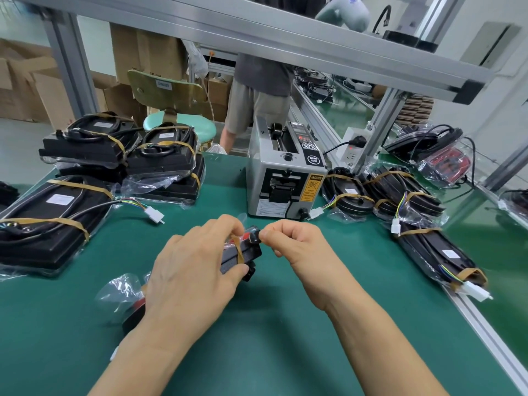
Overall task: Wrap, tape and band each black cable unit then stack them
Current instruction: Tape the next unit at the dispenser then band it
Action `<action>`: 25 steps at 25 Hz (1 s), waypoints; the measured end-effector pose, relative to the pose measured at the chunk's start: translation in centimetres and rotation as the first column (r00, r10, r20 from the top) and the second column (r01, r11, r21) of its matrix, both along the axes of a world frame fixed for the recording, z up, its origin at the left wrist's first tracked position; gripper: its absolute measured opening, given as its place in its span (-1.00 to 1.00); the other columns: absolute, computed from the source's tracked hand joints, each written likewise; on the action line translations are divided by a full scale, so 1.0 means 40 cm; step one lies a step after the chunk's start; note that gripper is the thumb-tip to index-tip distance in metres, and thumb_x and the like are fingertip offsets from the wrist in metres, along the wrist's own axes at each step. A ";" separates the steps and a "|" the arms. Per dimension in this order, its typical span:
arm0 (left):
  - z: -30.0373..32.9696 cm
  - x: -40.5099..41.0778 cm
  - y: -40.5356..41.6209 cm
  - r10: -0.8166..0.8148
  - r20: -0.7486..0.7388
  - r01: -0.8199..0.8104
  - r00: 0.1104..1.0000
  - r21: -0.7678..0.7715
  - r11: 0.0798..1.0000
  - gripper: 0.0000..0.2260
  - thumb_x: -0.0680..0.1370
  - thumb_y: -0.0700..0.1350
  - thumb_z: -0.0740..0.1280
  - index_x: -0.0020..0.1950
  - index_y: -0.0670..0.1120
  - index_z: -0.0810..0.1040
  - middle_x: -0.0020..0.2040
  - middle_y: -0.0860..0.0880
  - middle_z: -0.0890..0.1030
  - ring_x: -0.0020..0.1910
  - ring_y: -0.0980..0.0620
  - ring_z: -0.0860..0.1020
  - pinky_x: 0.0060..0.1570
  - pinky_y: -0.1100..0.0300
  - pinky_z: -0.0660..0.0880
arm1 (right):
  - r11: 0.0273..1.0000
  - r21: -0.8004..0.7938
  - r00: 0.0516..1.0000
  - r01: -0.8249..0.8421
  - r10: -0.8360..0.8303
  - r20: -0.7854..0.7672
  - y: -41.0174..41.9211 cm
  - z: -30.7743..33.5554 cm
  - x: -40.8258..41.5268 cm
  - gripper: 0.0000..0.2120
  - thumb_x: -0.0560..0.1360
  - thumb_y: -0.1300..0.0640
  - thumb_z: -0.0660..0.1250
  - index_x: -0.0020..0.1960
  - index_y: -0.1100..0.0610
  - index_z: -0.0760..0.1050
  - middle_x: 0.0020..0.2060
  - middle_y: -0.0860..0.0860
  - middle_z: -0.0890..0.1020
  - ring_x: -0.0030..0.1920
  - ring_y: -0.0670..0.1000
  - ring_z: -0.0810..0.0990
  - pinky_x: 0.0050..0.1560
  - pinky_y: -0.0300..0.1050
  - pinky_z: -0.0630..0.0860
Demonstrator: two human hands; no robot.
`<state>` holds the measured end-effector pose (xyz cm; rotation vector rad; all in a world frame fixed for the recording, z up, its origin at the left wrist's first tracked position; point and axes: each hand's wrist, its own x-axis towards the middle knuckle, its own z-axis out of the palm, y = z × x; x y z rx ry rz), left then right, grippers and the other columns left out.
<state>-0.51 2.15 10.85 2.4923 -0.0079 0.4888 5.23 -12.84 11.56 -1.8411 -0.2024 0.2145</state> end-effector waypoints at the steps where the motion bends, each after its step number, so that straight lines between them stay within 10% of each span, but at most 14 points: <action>1: -0.001 0.001 0.000 0.001 -0.001 -0.001 1.000 -0.002 1.000 -0.62 0.26 -0.04 0.55 -0.06 0.15 0.44 -0.28 0.23 0.45 -0.34 0.37 0.28 -0.29 0.43 0.12 | 1.000 -0.004 1.000 -0.010 0.010 0.002 -0.001 0.002 0.002 -0.73 0.49 0.22 0.34 -0.37 0.04 0.49 -0.51 -0.18 0.41 -0.45 -0.19 0.30 -0.43 -0.42 0.26; 16: -0.005 0.000 0.003 -0.036 0.061 0.032 0.997 0.070 0.997 -0.61 0.21 -0.12 0.59 -0.06 0.11 0.56 -0.16 0.18 0.59 -0.34 0.06 0.37 -0.26 0.42 0.18 | 0.991 -0.131 0.996 0.024 -0.013 0.085 0.008 -0.012 0.007 -0.74 0.47 0.22 0.34 -0.39 0.07 0.49 -0.53 -0.12 0.31 -0.51 -0.17 0.19 -0.52 -0.35 0.16; 25: -0.010 0.009 -0.005 -0.031 0.042 0.029 0.999 0.035 0.999 -0.66 0.27 -0.14 0.56 -0.01 0.14 0.66 0.01 0.18 0.61 -0.10 -0.03 0.59 -0.22 0.09 0.48 | 0.950 -0.252 0.977 0.185 -0.149 0.154 0.009 -0.025 0.013 -0.88 0.43 0.12 0.34 -0.28 0.02 0.48 -0.52 -0.13 0.40 -0.44 -0.14 0.34 -0.39 -0.27 0.28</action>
